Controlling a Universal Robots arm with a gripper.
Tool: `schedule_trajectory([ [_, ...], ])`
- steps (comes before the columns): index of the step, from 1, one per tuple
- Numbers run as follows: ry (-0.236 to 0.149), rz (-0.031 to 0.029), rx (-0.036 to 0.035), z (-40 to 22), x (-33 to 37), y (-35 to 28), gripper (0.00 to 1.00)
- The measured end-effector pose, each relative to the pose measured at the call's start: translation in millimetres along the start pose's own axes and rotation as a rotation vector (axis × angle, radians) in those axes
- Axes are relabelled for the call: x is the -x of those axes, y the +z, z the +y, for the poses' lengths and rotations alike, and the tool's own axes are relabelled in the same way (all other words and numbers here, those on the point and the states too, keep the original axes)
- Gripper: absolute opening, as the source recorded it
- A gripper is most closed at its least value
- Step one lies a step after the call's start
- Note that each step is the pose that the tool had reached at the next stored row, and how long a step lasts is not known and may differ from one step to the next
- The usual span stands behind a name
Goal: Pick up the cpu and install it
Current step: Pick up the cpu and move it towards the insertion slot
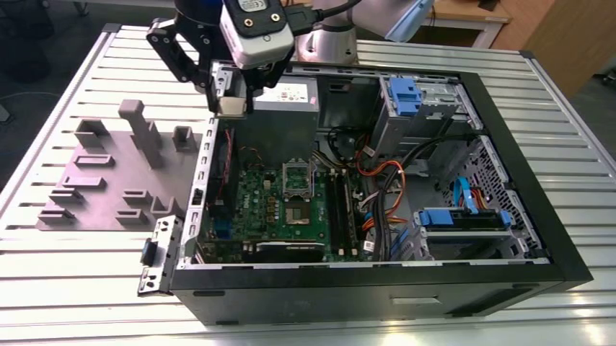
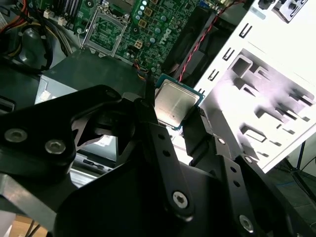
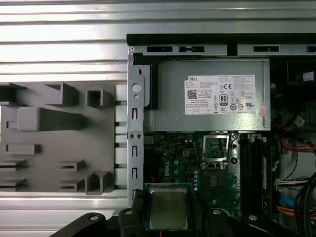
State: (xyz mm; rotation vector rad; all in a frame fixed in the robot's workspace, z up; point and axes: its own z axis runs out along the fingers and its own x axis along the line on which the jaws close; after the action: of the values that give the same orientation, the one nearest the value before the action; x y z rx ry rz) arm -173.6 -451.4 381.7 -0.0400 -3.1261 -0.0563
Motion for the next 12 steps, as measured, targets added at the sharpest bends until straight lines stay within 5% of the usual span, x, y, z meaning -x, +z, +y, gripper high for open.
schedule_trajectory([
  [12,-0.002,0.0,0.0001,0.4,14.8,-0.2,0.47],
])
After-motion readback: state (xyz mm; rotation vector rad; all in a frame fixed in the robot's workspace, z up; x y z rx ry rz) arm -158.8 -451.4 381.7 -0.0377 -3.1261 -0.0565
